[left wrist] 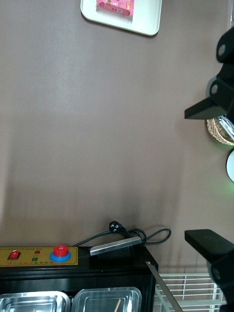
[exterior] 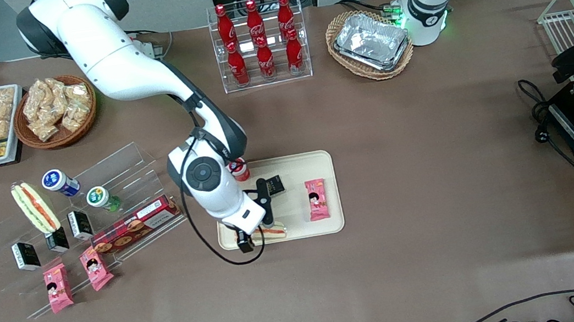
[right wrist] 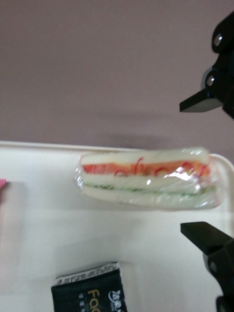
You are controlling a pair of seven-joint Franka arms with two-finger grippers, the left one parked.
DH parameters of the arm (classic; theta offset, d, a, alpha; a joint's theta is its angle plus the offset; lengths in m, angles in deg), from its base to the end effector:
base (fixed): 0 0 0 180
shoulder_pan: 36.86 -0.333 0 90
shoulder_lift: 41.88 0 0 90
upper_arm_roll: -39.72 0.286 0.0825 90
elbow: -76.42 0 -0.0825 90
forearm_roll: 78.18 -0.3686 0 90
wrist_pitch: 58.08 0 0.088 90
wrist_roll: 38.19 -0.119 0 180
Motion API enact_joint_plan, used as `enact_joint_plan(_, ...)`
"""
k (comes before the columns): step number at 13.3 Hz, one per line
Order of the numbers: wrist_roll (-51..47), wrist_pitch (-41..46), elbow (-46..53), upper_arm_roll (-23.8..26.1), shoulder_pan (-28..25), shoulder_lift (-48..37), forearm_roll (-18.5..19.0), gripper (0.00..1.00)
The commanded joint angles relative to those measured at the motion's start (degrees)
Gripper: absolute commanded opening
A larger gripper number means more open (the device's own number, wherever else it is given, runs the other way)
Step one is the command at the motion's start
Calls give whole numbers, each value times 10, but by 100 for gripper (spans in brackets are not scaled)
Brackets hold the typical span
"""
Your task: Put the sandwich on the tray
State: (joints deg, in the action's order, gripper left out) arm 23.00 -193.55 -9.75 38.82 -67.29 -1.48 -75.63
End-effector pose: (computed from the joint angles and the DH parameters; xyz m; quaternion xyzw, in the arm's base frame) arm 0.6076 0.3451 0.2401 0.6883 0.7210 0.0687 0.0421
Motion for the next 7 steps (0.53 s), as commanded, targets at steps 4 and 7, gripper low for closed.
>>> enact_joint_plan(4,-3,80,2,-1,36,-88,-52,100)
enact_joint_plan(7,-48,176,1,0,76,-155,-52,100)
